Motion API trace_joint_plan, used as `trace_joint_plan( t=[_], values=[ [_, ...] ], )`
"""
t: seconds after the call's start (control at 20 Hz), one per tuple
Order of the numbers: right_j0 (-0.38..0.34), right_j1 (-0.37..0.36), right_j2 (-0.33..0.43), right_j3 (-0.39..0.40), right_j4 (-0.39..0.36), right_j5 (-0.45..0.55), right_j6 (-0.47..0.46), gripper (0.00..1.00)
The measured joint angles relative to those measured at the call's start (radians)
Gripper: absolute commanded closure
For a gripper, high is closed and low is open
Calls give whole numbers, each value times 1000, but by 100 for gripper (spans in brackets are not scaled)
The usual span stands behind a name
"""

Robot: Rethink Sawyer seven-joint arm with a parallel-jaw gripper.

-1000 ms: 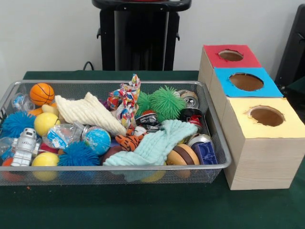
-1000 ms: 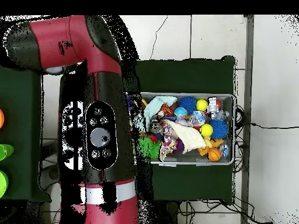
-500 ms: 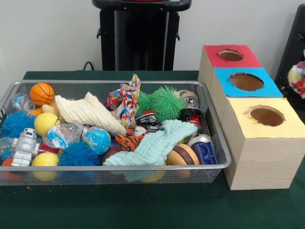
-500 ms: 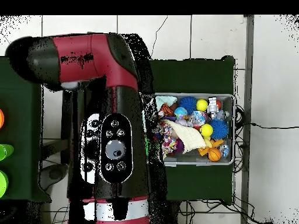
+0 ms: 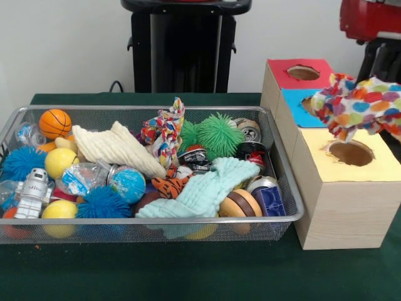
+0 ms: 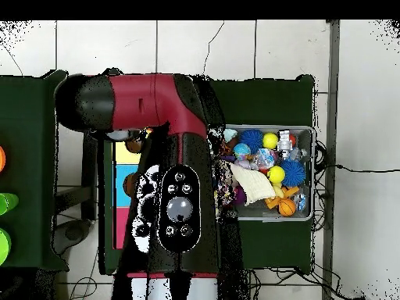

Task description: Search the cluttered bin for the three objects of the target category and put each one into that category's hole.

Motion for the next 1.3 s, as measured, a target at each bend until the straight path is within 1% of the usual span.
trace_joint_plan(
  t=[0.15, 0.2, 0.3, 0.4, 0.55, 0.85, 0.9, 1.05, 1.3],
  values=[
    [-15, -8, 11, 46, -1, -43, 0, 100],
    [-21, -7, 18, 60, -2, -72, 0, 100],
    [-26, -4, 26, 70, -2, -102, 0, 100],
    [-36, 6, 45, 84, -1, -154, 0, 100],
    [-45, 23, 69, 94, 4, -198, 0, 100],
    [-45, 65, 101, 96, 5, -218, 0, 100],
    [-40, 82, 102, 96, 2, -218, 0, 100],
    [-32, 104, 102, 96, -11, -217, 0, 100],
    [-20, 123, 102, 96, -36, -198, 0, 100]
  ],
)
